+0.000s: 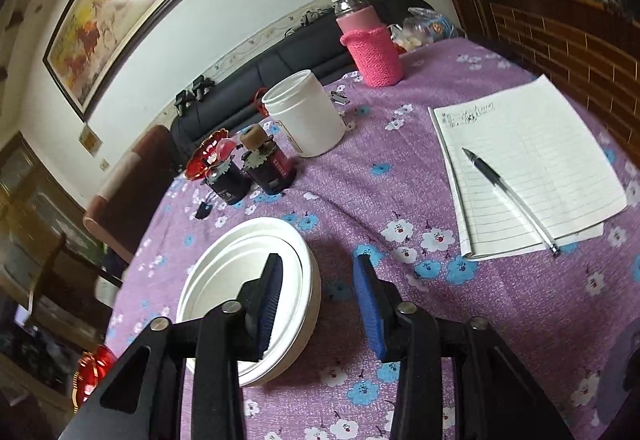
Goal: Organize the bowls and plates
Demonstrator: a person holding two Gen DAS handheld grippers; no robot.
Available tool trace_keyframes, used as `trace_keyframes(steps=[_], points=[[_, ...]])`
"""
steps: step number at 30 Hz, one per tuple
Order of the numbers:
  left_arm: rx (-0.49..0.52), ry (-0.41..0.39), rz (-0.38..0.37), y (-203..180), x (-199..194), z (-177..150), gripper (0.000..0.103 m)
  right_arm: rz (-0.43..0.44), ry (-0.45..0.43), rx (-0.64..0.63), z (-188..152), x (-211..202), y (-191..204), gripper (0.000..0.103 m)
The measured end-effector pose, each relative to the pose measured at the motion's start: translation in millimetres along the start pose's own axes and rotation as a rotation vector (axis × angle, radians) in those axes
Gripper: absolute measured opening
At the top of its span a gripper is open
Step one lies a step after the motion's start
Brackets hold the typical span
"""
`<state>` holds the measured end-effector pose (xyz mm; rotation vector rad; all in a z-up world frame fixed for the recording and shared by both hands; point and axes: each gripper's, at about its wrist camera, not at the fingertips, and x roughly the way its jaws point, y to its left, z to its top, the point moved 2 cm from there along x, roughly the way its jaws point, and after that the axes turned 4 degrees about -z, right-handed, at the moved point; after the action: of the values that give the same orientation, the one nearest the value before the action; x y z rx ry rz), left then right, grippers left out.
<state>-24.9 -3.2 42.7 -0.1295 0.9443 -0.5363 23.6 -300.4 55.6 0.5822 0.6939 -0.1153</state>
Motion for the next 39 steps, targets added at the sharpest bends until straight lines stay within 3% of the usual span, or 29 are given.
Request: trace_keyframes(steps=[7, 9, 18, 24, 26, 28, 32, 36, 39], points=[[-0.003, 0.013, -0.007, -1.5, 2.1, -4.3, 0.078, 0.048, 0.077, 0.008, -9.3, 29.8, 4.4, 0.031], [-0.007, 0.021, -0.010, -2.0, 3.2, -6.2, 0.078, 0.050, 0.097, -0.001, -12.5, 37.1, 6.6, 0.021], [-0.026, 0.030, -0.014, -0.6, -0.8, -11.3, 0.078, 0.207, 0.059, -0.062, -18.5, 9.8, 36.9, 0.014], [-0.029, 0.013, -0.005, 2.6, -13.8, -17.1, 0.078, 0.516, 0.088, -0.361, -59.1, -28.3, 118.0, 0.011], [-0.032, 0.014, 0.003, 5.1, -17.5, -20.3, 0.078, 0.597, 0.159, -0.400, -73.4, -29.1, 133.7, 0.011], [-0.034, 0.012, 0.015, 8.4, -20.9, -23.1, 0.078, 0.585, 0.175, -0.401, -78.5, -23.8, 135.4, 0.011], [-0.054, 0.017, 0.036, 18.0, -25.1, -28.8, 0.078, 0.463, 0.137, -0.376, -74.0, -15.4, 124.9, 0.011], [-0.066, 0.020, 0.039, 22.2, -27.0, -31.4, 0.078, 0.434, 0.136, -0.358, -71.0, -10.8, 119.7, 0.014], [-0.053, 0.017, 0.036, 18.8, -27.3, -31.2, 0.078, 0.346, 0.126, -0.339, -66.1, -6.1, 109.7, 0.013]])
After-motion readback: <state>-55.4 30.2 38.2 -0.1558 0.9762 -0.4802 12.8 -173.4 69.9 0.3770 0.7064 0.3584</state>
